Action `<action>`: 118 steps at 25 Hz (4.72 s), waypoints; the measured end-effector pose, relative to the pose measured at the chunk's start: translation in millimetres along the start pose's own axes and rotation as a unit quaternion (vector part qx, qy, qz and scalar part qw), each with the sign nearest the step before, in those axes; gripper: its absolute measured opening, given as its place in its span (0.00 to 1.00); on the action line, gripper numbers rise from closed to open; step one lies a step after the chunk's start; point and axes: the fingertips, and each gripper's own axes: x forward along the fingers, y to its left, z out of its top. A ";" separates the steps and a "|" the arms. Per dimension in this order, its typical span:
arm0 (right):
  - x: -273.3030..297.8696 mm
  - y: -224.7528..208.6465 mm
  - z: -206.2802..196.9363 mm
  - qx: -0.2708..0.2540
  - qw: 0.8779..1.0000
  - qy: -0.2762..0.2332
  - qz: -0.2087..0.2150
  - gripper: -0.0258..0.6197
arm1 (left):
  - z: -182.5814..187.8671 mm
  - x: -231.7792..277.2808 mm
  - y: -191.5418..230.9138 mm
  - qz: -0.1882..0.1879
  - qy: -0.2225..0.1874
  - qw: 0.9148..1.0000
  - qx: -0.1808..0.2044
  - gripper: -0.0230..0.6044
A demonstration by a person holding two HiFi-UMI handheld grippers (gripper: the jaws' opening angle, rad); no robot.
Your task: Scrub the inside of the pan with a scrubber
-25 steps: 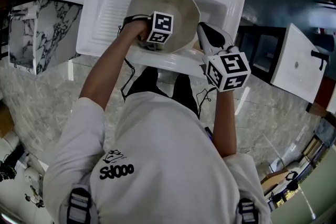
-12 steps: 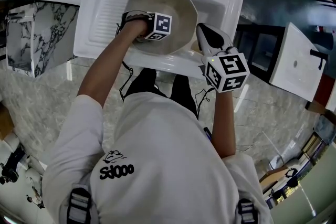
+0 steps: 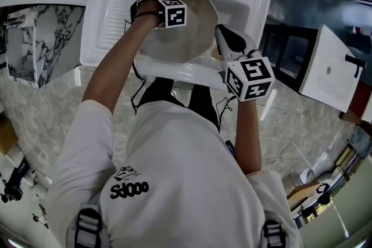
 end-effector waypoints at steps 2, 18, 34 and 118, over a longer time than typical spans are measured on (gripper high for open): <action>2.1 1.7 1.9 0.000 1.000 -0.002 0.002 0.05 | 2.0 -2.7 17.9 0.048 -0.006 0.999 -0.004 0.15; -2.2 3.4 -0.2 0.009 1.000 -0.007 0.012 0.05 | -50.9 -15.0 12.1 0.058 0.140 0.986 0.066 0.15; -23.4 12.9 4.6 -0.004 0.999 -0.026 0.019 0.05 | -63.2 -24.6 -119.3 -0.277 0.121 0.950 0.077 0.14; -128.3 37.4 242.2 -0.235 0.938 -0.251 -0.040 0.05 | -36.3 -499.7 -20.9 0.411 -0.604 0.662 -0.169 0.15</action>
